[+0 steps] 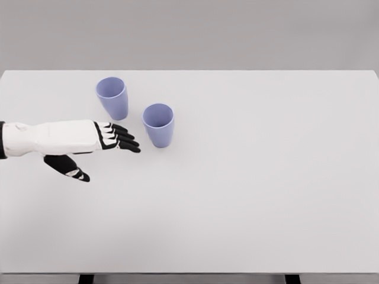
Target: Place the right cup on the left cup with left arm
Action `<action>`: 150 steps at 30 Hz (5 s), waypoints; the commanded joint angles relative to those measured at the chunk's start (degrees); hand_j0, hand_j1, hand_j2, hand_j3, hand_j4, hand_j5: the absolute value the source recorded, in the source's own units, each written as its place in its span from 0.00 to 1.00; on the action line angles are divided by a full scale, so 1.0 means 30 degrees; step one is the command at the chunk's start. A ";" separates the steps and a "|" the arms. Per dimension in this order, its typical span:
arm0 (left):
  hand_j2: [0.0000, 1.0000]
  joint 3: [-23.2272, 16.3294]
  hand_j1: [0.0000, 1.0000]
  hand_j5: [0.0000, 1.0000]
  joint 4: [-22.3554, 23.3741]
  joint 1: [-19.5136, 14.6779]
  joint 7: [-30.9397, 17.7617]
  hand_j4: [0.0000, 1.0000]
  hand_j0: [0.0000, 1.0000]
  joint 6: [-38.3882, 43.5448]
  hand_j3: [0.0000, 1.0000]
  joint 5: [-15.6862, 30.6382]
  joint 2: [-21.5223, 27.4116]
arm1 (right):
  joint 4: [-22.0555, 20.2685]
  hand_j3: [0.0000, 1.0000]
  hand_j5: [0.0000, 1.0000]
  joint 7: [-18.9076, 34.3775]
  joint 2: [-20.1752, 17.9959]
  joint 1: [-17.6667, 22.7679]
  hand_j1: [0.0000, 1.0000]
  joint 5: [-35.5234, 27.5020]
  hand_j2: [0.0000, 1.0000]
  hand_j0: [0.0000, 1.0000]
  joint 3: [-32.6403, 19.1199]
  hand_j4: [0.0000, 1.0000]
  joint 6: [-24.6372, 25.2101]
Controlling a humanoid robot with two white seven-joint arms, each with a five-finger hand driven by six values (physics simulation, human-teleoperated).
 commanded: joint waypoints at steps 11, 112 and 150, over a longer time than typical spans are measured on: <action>1.00 -0.0835 1.00 1.00 0.2592 -0.3250 -0.0010 1.00 1.00 0.0045 1.00 0.0040 -0.3013 | 0.0010 1.00 1.00 0.0004 0.0000 0.0000 1.00 0.0026 1.00 1.00 0.0045 1.00 -0.0001; 0.64 -0.4675 0.64 0.64 1.2935 -0.5742 0.1572 0.64 0.64 0.0345 0.64 -0.3359 -1.0310 | 0.0010 1.00 1.00 0.0004 0.0000 0.0000 1.00 0.0026 1.00 1.00 0.0045 1.00 -0.0001; 0.58 -0.4763 0.58 0.58 0.7515 -0.8379 0.1338 0.58 0.58 0.0403 0.58 0.0889 -0.4069 | 0.0010 1.00 1.00 0.0004 0.0000 0.0000 1.00 0.0026 1.00 1.00 0.0045 1.00 -0.0001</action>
